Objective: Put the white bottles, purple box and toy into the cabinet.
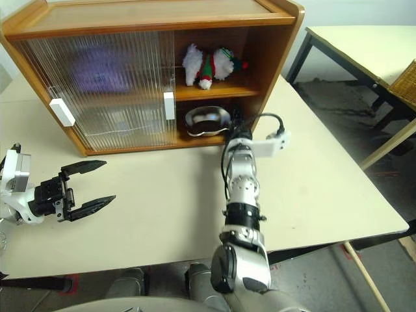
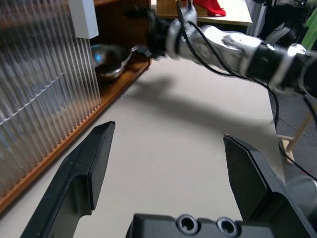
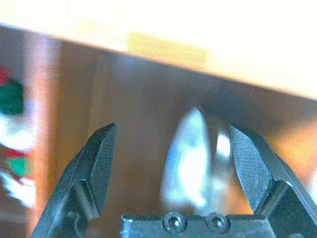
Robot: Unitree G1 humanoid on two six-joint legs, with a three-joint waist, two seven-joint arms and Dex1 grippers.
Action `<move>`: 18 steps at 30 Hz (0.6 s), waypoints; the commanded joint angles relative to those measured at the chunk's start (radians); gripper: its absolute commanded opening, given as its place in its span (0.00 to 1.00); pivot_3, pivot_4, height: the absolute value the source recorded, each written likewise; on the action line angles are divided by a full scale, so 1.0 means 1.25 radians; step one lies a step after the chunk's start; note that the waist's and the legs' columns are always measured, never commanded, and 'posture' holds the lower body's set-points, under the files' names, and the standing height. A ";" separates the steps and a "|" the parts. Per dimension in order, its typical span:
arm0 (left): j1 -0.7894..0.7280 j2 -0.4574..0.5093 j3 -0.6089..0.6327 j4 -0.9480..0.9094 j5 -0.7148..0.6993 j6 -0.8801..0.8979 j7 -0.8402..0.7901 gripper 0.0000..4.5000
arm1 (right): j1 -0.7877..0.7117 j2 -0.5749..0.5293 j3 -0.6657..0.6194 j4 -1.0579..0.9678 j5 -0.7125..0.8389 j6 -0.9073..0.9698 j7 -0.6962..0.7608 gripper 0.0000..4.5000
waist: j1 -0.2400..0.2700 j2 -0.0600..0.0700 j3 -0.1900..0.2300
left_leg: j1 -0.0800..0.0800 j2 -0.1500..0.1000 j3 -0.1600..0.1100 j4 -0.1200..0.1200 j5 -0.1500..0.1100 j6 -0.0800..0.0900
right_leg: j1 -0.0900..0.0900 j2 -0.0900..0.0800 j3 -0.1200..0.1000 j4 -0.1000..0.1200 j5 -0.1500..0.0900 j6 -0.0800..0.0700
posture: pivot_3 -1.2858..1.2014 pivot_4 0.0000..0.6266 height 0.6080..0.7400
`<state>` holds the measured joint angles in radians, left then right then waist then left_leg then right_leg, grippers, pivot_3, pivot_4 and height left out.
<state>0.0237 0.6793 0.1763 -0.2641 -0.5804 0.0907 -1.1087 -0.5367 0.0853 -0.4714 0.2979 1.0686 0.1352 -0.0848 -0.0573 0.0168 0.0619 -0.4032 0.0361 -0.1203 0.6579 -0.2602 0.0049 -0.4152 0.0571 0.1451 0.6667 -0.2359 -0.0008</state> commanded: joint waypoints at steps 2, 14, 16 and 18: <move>-0.002 -0.002 -0.005 0.010 0.005 -0.005 -0.006 1.00 | 0.117 0.041 0.044 -0.162 0.031 0.107 -0.033 0.99 | -0.003 0.000 0.000 | 0.001 0.001 0.000 0.000 0.000 0.000 | 0.001 0.001 0.000 0.000 0.000 0.000 | 0.49 0.13 1.00; -0.010 -0.018 0.001 0.020 -0.001 0.003 0.008 1.00 | 0.269 -0.076 0.090 -0.324 0.039 0.283 0.052 0.99 | -0.005 -0.001 -0.001 | 0.004 0.002 -0.003 0.001 0.002 0.001 | 0.004 0.007 0.004 -0.001 0.000 -0.005 | 0.49 0.12 1.00; -0.015 -0.026 0.005 0.018 -0.008 0.012 0.024 1.00 | 0.301 -0.130 0.118 -0.346 0.015 0.312 0.119 0.99 | -0.004 -0.001 -0.001 | 0.004 0.002 -0.003 0.002 0.002 0.001 | 0.004 0.009 0.006 -0.001 0.000 -0.004 | 0.49 0.12 1.00; -0.022 -0.037 0.011 0.018 -0.018 0.023 0.044 1.00 | 0.330 -0.176 0.131 -0.362 -0.001 0.322 0.188 0.99 | -0.004 -0.001 -0.001 | 0.003 0.002 -0.003 0.002 0.002 0.000 | 0.004 0.010 0.006 -0.001 0.000 -0.005 | 0.49 0.12 1.00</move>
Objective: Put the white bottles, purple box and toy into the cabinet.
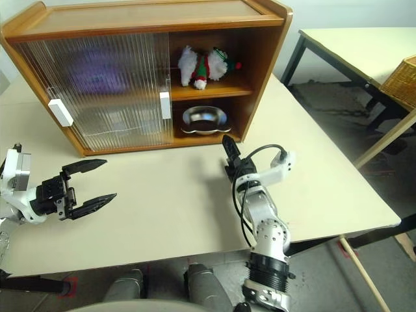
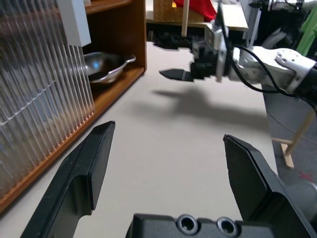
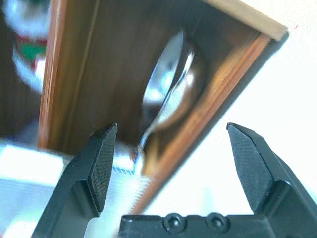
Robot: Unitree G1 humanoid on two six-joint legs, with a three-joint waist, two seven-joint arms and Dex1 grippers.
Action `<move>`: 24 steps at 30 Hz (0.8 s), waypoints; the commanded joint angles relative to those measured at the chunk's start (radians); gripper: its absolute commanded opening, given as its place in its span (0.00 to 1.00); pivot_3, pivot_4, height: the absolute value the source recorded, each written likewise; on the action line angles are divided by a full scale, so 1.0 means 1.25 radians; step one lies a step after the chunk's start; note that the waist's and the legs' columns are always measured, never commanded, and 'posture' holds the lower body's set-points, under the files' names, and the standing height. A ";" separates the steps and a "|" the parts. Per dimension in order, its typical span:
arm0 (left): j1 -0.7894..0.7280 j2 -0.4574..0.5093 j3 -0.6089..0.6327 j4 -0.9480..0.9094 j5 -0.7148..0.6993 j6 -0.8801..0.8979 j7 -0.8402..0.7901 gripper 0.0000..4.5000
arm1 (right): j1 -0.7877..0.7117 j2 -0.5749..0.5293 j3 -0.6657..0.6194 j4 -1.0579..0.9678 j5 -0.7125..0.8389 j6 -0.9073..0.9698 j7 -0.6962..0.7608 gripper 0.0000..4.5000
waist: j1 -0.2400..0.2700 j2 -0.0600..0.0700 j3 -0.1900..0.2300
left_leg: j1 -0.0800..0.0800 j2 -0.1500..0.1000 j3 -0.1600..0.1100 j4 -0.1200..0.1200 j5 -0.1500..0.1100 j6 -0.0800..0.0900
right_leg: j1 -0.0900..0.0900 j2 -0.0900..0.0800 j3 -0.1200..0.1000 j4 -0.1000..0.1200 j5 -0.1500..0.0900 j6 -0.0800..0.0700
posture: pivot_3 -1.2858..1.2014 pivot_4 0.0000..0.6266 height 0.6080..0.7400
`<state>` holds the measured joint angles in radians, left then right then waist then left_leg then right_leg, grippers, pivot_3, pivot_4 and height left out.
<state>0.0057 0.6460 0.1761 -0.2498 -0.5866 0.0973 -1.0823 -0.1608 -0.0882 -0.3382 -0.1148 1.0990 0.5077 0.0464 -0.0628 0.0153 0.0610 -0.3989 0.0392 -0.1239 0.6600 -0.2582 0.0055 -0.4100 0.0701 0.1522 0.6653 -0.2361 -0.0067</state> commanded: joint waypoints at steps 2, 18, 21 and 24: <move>-0.012 -0.013 0.013 0.009 -0.016 0.022 0.030 1.00 | 0.046 -0.069 0.024 -0.033 -0.042 0.013 0.140 0.99 | 0.000 0.000 0.000 | 0.000 0.000 0.000 0.000 0.000 0.000 | 0.000 0.001 0.000 0.000 0.000 0.000 | 0.49 0.12 1.00; -0.070 -0.074 0.007 0.024 -0.021 0.022 0.107 1.00 | 0.131 -0.241 -0.022 0.032 -0.126 -0.073 0.573 0.99 | 0.004 -0.001 -0.001 | 0.003 -0.001 0.001 0.003 0.000 -0.001 | 0.007 0.003 0.000 -0.001 -0.005 0.009 | 0.49 0.10 1.00; -0.077 -0.100 -0.010 0.016 -0.007 0.024 0.129 1.00 | 0.144 -0.259 -0.029 0.044 -0.139 -0.088 0.637 0.99 | 0.003 -0.001 -0.001 | 0.007 -0.002 0.003 0.003 0.000 -0.001 | 0.011 0.003 0.000 -0.003 -0.006 0.010 | 0.49 0.09 1.00; -0.085 -0.115 -0.025 0.015 0.014 0.022 0.150 1.00 | 0.148 -0.271 -0.041 0.064 -0.155 -0.111 0.675 0.99 | 0.003 -0.002 -0.001 | 0.010 -0.009 0.002 0.003 0.000 -0.002 | 0.014 0.003 0.001 -0.004 -0.006 0.011 | 0.49 0.09 1.00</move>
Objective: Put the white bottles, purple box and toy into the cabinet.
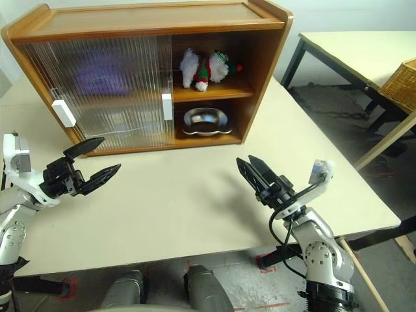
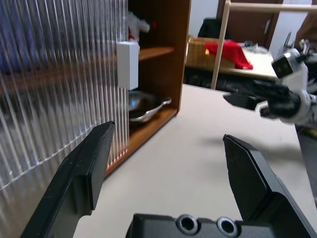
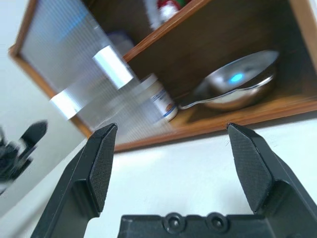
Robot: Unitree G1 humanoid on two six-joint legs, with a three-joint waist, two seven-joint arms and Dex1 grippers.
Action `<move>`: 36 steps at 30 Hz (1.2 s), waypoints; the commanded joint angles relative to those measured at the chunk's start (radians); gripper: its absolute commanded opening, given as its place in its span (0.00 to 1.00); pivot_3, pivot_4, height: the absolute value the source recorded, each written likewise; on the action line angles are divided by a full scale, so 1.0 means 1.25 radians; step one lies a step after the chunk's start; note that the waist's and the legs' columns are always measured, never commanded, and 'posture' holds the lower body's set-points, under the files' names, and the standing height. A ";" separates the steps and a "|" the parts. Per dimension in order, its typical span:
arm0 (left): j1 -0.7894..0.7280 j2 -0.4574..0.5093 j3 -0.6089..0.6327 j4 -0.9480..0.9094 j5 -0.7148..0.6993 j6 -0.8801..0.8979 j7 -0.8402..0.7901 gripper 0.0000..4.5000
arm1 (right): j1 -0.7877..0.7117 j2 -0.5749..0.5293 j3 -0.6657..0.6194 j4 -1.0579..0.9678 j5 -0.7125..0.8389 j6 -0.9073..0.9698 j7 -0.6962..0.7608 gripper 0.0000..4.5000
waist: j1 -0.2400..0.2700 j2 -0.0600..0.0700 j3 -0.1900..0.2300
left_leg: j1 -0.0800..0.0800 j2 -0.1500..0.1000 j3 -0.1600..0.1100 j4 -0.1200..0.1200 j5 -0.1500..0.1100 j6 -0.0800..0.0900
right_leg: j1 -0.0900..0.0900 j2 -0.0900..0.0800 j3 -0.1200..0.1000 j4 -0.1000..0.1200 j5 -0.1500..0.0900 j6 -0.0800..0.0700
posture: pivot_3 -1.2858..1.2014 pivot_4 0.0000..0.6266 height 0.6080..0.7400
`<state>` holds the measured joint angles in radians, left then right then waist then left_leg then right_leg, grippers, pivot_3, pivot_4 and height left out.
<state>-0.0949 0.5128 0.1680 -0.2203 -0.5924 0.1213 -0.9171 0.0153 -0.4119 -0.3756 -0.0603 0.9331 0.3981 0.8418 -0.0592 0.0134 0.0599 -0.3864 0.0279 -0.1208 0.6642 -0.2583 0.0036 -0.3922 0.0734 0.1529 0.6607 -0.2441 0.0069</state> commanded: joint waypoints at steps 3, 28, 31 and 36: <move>-0.013 -0.018 -0.023 -0.010 0.024 0.005 0.035 1.00 | 0.028 -0.042 0.002 0.030 -0.060 -0.061 0.117 0.99 | 0.001 0.000 0.000 | 0.002 -0.002 0.000 0.000 0.000 0.000 | 0.002 0.000 0.000 0.000 -0.001 0.001 | 0.49 0.09 1.00; -0.055 -0.024 -0.036 0.082 0.070 -0.054 0.006 0.09 | -0.052 -0.072 0.127 -0.021 -0.178 -0.169 0.288 0.99 | -0.019 -0.004 0.002 | 0.005 -0.005 0.000 0.008 -0.002 -0.005 | 0.011 0.000 0.000 0.000 -0.003 0.005 | 0.47 0.10 1.00; 0.004 0.037 0.017 0.079 0.036 -0.067 -0.061 0.27 | -0.127 -0.034 0.187 -0.039 -0.179 -0.122 0.234 0.83 | -0.024 -0.005 0.003 | 0.006 -0.004 -0.002 0.008 -0.003 -0.006 | 0.010 0.001 0.000 0.000 -0.003 0.004 | 0.48 0.11 1.00; 0.072 0.087 0.090 0.060 -0.011 -0.061 -0.104 0.66 | -0.238 0.030 0.263 -0.024 -0.199 -0.085 0.168 0.40 | -0.009 -0.005 0.003 | 0.005 -0.001 -0.008 0.007 -0.003 -0.006 | 0.009 -0.001 0.000 0.000 0.001 -0.003 | 0.50 0.12 1.00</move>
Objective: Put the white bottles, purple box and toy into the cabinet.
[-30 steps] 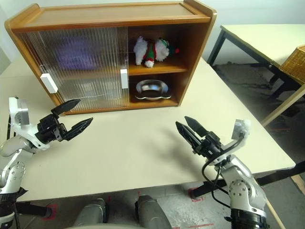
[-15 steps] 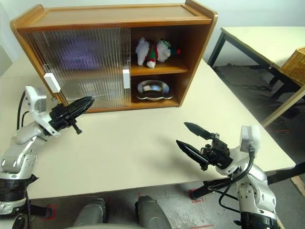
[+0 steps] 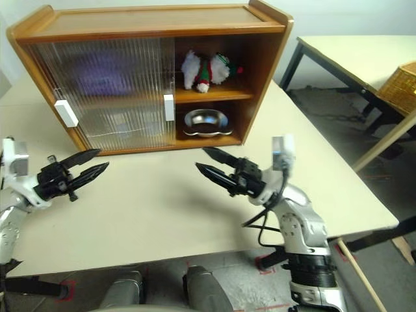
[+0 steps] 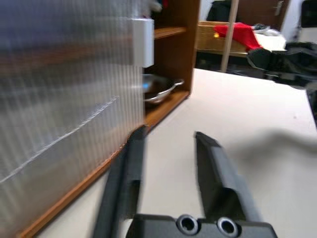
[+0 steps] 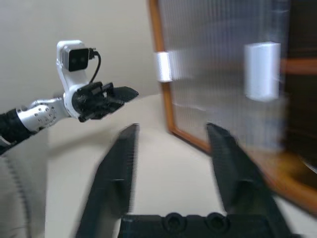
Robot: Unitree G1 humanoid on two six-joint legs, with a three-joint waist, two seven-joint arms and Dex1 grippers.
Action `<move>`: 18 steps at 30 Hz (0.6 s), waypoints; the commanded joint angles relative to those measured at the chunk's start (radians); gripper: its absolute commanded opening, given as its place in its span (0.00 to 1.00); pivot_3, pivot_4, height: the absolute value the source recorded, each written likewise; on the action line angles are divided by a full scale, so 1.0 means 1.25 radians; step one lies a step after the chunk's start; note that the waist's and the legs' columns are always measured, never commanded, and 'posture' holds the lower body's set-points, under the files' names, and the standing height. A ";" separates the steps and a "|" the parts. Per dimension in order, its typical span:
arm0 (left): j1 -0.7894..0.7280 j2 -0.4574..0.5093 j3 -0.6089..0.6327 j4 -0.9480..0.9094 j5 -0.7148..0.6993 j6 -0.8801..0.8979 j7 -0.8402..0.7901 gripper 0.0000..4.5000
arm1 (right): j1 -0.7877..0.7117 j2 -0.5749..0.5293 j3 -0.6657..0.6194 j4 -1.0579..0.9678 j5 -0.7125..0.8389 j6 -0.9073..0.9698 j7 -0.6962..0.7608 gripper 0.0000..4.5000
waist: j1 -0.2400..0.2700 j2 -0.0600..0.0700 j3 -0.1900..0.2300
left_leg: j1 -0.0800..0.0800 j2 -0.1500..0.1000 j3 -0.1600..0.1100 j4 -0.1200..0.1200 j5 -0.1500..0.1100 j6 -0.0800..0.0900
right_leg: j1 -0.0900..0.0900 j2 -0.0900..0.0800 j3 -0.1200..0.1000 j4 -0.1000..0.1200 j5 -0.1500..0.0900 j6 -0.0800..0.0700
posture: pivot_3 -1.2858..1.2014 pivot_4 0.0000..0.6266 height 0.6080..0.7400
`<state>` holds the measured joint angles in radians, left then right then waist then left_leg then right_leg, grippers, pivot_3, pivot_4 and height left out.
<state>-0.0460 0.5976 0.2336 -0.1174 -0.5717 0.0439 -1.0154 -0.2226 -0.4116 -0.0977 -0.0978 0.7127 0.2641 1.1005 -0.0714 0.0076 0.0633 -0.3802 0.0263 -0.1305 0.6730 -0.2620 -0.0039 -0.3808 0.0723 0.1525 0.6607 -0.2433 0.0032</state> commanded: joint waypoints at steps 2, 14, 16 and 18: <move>0.061 0.030 0.062 -0.037 -0.038 0.005 -0.027 0.83 | -0.103 0.066 0.070 0.039 -0.062 0.009 -0.074 0.22 | 0.002 0.000 0.000 | -0.001 0.003 0.000 -0.001 0.000 0.000 | -0.002 0.000 0.000 0.000 0.000 -0.001 | 0.50 0.12 1.00; 0.097 0.026 0.071 -0.083 -0.046 0.021 -0.005 1.00 | -0.280 0.219 0.122 0.209 -0.230 -0.062 -0.266 0.00 | 0.015 0.000 0.000 | -0.004 0.010 0.003 -0.010 -0.001 -0.002 | -0.013 0.001 -0.002 0.000 0.003 -0.012 | 0.50 0.12 1.00; 0.094 0.025 0.069 -0.083 -0.045 0.023 -0.003 1.00 | -0.298 0.245 0.124 0.230 -0.246 -0.072 -0.292 0.00 | 0.015 0.000 0.000 | -0.004 0.011 0.003 -0.012 -0.001 -0.003 | -0.015 0.001 -0.002 0.001 0.002 -0.013 | 0.50 0.13 1.00; 0.091 0.025 0.066 -0.083 -0.044 0.024 -0.002 1.00 | -0.317 0.268 0.126 0.249 -0.256 -0.074 -0.311 0.00 | 0.015 0.000 0.000 | -0.004 0.012 0.003 -0.012 -0.002 -0.003 | -0.016 0.002 -0.002 0.002 0.002 -0.014 | 0.50 0.13 1.00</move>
<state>0.0649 0.6305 0.3213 -0.2112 -0.6249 0.0650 -1.0195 -0.5979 -0.0895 0.0499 0.1921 0.4126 0.1836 0.7322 -0.0526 0.0073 0.0630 -0.3858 0.0412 -0.1268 0.6575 -0.2640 -0.0073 -0.4010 0.0747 0.1498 0.6637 -0.2414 -0.0147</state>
